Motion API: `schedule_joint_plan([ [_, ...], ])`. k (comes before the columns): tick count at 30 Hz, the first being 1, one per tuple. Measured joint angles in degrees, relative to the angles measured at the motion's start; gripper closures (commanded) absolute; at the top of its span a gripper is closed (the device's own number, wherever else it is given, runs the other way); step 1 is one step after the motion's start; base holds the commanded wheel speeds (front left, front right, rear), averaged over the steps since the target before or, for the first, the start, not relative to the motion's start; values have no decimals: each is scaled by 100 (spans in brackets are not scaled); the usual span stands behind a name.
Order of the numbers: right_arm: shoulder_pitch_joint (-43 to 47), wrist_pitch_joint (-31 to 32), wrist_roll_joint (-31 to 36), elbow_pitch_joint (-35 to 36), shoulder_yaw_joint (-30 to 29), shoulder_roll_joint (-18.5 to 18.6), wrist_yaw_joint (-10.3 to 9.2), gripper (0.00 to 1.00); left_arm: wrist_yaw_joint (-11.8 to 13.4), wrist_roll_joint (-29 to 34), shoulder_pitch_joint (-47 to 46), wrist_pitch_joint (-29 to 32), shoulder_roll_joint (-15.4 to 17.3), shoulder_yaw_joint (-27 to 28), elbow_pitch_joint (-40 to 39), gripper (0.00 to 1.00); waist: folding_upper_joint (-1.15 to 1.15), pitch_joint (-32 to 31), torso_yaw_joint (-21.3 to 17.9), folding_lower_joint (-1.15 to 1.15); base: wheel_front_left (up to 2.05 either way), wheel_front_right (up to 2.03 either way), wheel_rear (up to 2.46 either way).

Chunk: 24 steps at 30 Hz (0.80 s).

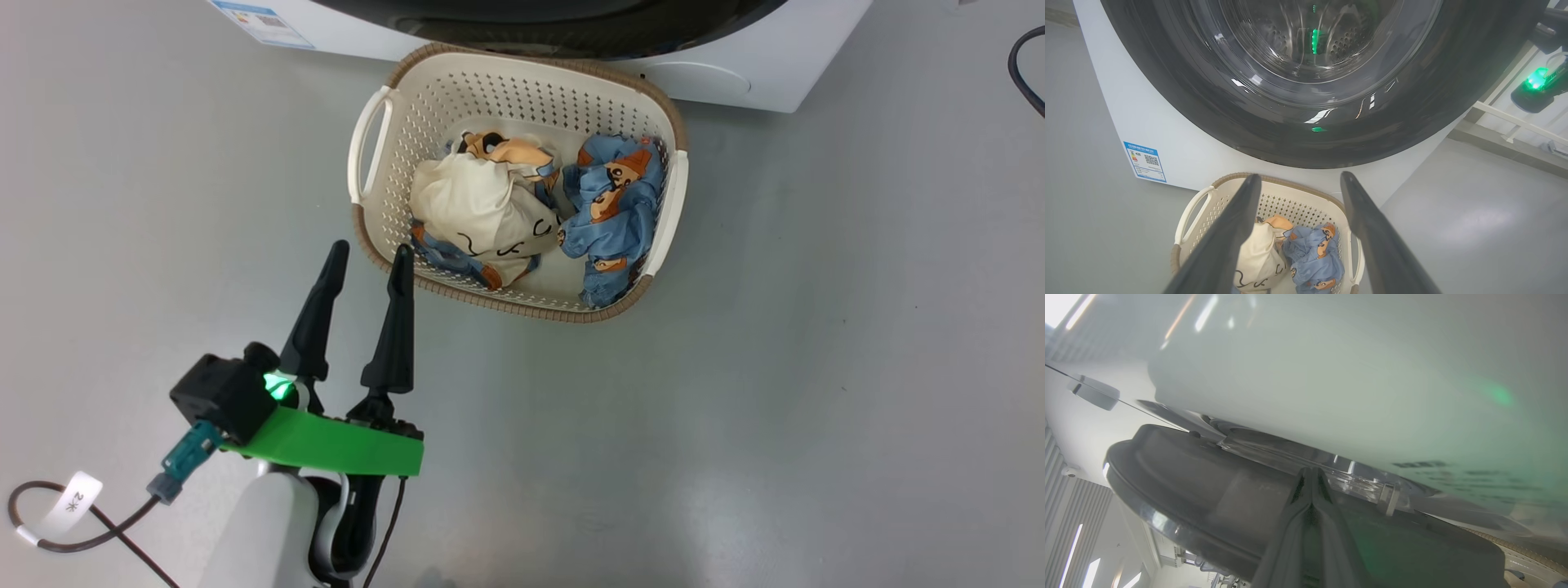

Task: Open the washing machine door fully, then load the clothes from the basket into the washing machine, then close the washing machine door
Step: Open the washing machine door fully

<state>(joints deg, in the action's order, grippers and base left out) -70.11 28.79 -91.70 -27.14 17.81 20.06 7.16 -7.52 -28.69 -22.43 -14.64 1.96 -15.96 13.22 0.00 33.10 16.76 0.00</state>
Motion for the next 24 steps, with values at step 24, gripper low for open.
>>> schedule_joint_plan([
  [24,1117,455,11,415,531,-403,-1,100,0,73,289,0,2,22,64,0,0,-774,-202,0,0,0,0],
])
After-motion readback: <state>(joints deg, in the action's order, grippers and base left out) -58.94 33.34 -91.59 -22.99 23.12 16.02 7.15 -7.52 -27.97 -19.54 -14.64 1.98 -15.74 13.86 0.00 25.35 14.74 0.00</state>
